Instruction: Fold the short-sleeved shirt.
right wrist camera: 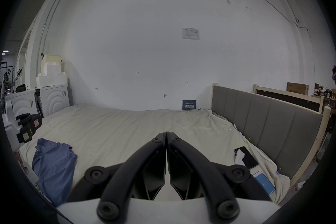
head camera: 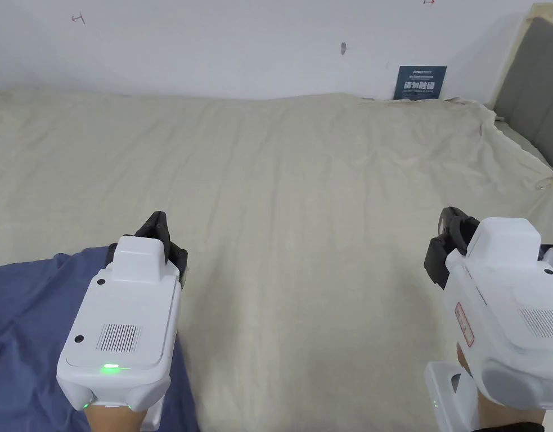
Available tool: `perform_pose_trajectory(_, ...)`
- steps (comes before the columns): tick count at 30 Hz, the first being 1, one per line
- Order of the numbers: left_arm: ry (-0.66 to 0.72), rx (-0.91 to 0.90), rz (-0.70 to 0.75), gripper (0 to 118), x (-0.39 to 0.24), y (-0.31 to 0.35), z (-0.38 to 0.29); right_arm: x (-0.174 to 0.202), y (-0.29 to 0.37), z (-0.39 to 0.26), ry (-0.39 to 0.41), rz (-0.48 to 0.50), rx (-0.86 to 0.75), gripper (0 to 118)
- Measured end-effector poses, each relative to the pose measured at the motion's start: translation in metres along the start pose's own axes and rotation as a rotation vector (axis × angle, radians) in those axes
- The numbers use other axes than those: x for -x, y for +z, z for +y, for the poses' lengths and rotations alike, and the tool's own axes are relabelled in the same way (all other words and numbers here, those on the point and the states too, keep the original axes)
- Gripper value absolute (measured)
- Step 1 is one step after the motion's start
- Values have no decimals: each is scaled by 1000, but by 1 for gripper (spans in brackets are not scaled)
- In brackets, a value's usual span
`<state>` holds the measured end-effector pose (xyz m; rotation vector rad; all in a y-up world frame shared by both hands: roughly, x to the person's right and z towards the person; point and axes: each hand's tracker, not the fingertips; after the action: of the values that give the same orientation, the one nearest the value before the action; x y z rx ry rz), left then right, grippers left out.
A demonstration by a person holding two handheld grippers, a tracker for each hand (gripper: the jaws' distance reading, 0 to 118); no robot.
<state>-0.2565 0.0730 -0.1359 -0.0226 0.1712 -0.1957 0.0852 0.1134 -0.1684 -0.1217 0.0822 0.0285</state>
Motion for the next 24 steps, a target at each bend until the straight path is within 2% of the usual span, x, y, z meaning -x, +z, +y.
perform_pose_trajectory(6,11,13,86,4,37,11,-3,34,-13,6,10,90,-20,0)
perform_pose_trajectory(18,-36,47,340,4,138,60,-9,159,-23,22,11,345,-37,0)
perform_pose_trajectory(24,-41,69,467,4,178,94,-13,206,-22,18,16,466,-35,0)
